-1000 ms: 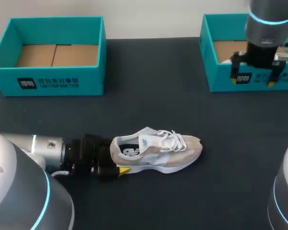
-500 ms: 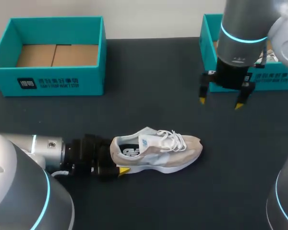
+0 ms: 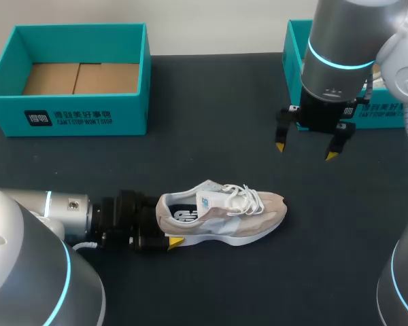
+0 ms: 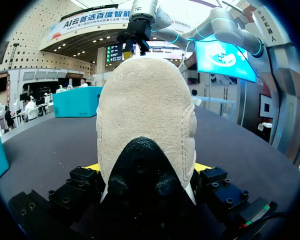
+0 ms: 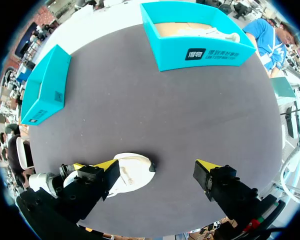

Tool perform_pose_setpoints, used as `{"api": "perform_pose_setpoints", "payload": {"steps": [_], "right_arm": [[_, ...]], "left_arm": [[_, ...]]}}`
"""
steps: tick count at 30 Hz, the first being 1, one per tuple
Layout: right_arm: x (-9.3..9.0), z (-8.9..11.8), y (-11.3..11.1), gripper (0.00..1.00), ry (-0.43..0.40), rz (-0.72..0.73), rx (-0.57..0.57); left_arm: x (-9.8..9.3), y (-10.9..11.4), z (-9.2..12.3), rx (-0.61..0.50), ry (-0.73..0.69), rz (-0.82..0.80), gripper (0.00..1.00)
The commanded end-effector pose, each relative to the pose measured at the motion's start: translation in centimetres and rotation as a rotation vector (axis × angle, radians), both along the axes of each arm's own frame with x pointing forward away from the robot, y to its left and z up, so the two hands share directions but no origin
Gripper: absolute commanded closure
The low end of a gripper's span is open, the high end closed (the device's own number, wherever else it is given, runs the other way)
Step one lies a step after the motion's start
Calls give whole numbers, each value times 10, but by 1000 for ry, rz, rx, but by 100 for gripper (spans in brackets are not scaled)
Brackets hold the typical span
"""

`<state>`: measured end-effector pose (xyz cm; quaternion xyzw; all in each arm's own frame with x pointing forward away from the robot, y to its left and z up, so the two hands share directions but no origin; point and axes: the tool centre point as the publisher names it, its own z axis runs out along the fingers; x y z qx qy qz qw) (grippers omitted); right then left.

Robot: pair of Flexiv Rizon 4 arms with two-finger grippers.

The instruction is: Take the shoe out of the shoebox, open the shoe tongue, remove and reinsert the insole, then place the shoe into the shoebox

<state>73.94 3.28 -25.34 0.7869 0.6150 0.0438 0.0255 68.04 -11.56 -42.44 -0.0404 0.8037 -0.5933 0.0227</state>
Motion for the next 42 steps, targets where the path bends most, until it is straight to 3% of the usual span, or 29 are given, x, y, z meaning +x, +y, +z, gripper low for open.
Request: {"api": "perform_pose_setpoints", "payload": {"steps": [1, 2, 6, 9, 20, 42], "right_arm": [[-5, 6, 22, 0, 34, -29, -55], [-7, 10, 33, 0, 16, -28, -61], [-19, 8, 70, 0, 81, -51, -105], [-27, 5, 96, 0, 70, -31, -108], [-50, -3, 150, 0, 90, 17, -274], [-69, -38, 202, 0, 88, 170, -417]], "left_arm": [[1, -2, -3, 3, 0, 3, 100], [1, -2, -3, 3, 0, 3, 100], [1, -2, -3, 3, 0, 3, 100], [1, -2, -3, 3, 0, 3, 100], [1, -2, -3, 3, 0, 3, 100], [1, -2, -3, 3, 0, 3, 100]]}}
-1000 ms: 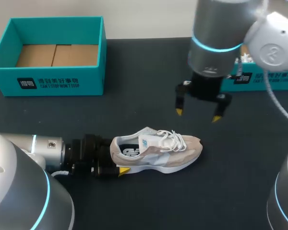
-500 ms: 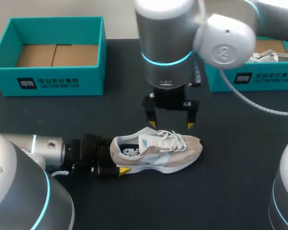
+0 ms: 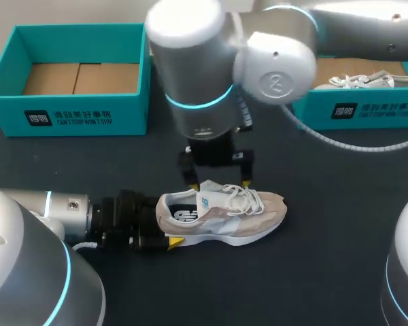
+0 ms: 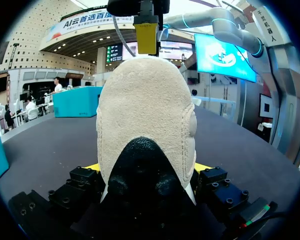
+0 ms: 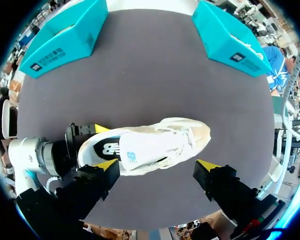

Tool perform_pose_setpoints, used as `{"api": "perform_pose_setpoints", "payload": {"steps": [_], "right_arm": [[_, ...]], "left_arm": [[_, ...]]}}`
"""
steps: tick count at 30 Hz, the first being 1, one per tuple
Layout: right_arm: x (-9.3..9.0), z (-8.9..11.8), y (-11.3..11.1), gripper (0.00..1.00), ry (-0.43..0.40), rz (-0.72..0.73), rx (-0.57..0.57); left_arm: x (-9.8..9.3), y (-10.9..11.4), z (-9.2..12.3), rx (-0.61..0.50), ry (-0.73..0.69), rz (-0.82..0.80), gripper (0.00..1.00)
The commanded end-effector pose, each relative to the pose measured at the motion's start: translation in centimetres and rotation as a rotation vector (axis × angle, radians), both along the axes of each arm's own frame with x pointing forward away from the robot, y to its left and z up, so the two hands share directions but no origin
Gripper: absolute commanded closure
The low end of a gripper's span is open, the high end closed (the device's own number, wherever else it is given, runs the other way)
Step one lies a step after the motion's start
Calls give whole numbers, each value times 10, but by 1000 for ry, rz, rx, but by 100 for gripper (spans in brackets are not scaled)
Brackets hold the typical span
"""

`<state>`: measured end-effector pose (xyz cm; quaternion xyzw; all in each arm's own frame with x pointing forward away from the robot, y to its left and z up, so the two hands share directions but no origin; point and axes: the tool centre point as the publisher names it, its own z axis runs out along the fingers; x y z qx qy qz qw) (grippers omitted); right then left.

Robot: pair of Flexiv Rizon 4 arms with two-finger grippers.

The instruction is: Take the shoe out of the shoebox, open the shoe tongue, remove and reinsert the insole, then place the shoe into the shoebox

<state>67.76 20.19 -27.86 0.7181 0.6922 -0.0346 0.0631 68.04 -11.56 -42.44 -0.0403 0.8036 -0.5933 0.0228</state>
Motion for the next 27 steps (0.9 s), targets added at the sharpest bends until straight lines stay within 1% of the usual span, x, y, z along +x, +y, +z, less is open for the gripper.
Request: {"api": "perform_pose_setpoints", "payload": {"steps": [1, 5, 11, 16, 23, 27], "right_arm": [[-7, -16, 34, 0, -12, -9, -264], [-8, -26, 40, 0, -23, 20, -301], [-8, -40, 43, 0, -15, 22, -313], [-4, -55, 44, 0, -45, 33, -393], [-3, -81, 31, 0, -52, -21, -432], [-1, -85, 19, 0, -50, -50, -465]], "left_arm": [[1, -2, -3, 3, 0, 3, 100], [1, -2, -3, 3, 0, 3, 100], [1, -2, -3, 3, 0, 3, 100], [1, -2, -3, 3, 0, 3, 100], [1, -2, -3, 3, 0, 3, 100], [1, -2, -3, 3, 0, 3, 100]]}}
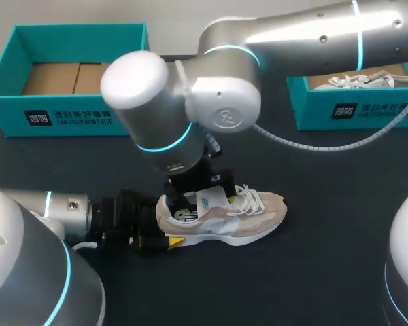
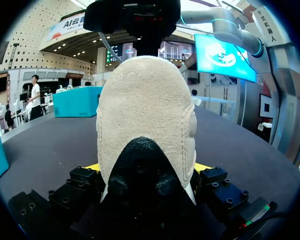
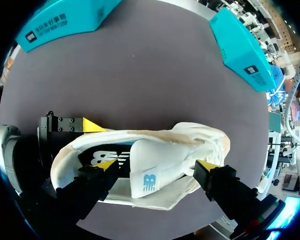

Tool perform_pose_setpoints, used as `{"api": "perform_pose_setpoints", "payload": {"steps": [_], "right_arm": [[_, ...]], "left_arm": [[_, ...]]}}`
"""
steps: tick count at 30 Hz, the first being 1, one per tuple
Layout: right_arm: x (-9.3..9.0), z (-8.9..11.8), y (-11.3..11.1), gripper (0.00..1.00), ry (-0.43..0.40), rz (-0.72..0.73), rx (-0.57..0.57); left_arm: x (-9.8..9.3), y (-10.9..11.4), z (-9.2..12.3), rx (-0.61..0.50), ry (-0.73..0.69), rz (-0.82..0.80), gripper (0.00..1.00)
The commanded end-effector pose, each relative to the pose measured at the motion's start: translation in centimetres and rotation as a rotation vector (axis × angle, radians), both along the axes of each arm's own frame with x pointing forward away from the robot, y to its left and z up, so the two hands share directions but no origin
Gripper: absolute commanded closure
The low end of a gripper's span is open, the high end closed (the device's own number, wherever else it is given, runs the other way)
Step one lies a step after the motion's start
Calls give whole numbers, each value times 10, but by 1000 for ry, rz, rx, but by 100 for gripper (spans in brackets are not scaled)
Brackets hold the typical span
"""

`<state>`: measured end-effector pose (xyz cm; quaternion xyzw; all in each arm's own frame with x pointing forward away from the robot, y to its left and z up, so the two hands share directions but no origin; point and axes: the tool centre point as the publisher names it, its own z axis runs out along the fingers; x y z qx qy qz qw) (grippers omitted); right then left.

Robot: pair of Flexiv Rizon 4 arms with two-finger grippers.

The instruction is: Take the shoe out of the shoebox, open the shoe tongue, remove and reinsert the insole, then place the shoe into the shoebox

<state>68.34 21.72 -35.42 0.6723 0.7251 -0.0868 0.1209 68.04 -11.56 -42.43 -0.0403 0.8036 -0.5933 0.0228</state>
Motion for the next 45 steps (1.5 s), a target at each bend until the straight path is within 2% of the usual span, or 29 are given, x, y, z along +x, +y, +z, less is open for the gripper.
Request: {"api": "perform_pose_setpoints", "payload": {"steps": [1, 14, 22, 23, 25, 27, 29, 30, 31, 33, 35, 38, 45], "right_arm": [[-6, -10, 1, 0, -83, -159, -312], [9, -9, -31, 0, -103, -233, -416], [6, 17, -56, 0, -107, -296, -444], [5, 19, -58, 2, -111, -291, -437], [4, 22, -61, 51, -103, -302, -417], [2, 26, -62, 63, -92, -320, -395], [-1, 29, -63, 71, -90, -322, -370], [-1, 30, -62, 75, -54, -331, -372], [-3, 32, -61, 78, -69, -327, -358], [-4, 34, -58, 76, -37, -320, -352], [-5, 36, -56, 78, -35, -311, -325], [-6, 35, -58, 100, -20, -317, -320], [-3, 38, -87, 100, -13, -348, -283]], "left_arm": [[1, -2, -3, 3, 0, 3, 100], [1, -2, -3, 3, 0, 3, 100], [1, -2, -3, 3, 0, 3, 100], [1, -2, -3, 3, 0, 3, 100], [1, -2, -3, 3, 0, 3, 100], [1, -2, -3, 3, 0, 3, 100], [1, -2, -3, 3, 0, 3, 100], [1, -2, -3, 3, 0, 3, 100], [1, -2, -3, 3, 0, 3, 100], [1, -2, -3, 3, 0, 3, 100], [1, -2, -3, 3, 0, 3, 100], [1, -2, -3, 3, 0, 3, 100], [1, -2, -3, 3, 0, 3, 100]]}}
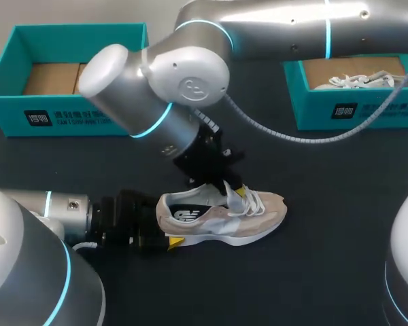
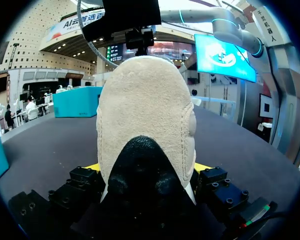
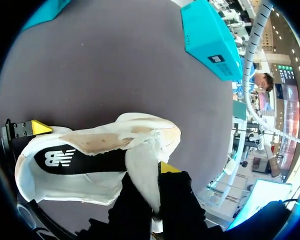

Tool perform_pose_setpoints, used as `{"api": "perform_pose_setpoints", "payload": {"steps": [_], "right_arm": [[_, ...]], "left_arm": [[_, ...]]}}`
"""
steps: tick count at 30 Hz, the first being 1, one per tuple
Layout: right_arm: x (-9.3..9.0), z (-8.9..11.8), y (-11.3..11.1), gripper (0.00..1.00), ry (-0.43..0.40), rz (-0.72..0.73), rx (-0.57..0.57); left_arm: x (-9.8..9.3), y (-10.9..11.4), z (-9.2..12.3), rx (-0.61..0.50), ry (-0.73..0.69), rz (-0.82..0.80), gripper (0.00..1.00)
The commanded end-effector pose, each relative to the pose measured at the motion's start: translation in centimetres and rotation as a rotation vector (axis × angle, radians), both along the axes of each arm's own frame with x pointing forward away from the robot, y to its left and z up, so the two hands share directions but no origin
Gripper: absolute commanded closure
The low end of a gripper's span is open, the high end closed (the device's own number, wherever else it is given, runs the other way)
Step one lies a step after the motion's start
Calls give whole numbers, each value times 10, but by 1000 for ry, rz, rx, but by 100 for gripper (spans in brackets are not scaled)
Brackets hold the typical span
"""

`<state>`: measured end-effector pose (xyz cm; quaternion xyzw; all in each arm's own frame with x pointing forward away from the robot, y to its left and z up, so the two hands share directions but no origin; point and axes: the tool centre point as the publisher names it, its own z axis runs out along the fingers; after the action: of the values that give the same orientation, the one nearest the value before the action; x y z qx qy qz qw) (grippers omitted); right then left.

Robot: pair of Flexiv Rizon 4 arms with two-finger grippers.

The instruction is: Take the shoe out of the shoebox, open the shoe tongue, remove and reinsert the insole, then place the shoe into the shoebox

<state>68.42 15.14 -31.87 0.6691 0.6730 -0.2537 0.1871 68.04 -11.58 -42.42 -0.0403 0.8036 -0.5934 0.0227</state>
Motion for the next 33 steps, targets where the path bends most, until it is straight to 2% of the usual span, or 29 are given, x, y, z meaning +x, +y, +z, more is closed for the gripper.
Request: {"api": "perform_pose_setpoints", "payload": {"steps": [1, 14, 17, 21, 28, 30, 33], "right_arm": [[-4, 3, -25, 100, -172, -233, 39], [3, -16, -50, 100, -176, -264, 81], [2, -25, -51, 82, -179, -261, 82], [0, -34, -51, 65, -194, -253, 79], [-2, -46, -58, 50, -209, -289, 58], [-3, -49, -60, 33, -210, -310, 38], [-6, -49, -65, 0, -212, -333, 20]], "left_arm": [[1, -1, -3, 3, 0, 3, 100], [1, -1, -3, 3, 0, 3, 100], [1, -1, -3, 3, 0, 3, 100], [1, -1, -3, 3, 0, 3, 100], [1, -1, -3, 3, 0, 3, 100], [1, -1, -3, 3, 0, 3, 100], [1, -1, -3, 3, 0, 3, 100]]}}
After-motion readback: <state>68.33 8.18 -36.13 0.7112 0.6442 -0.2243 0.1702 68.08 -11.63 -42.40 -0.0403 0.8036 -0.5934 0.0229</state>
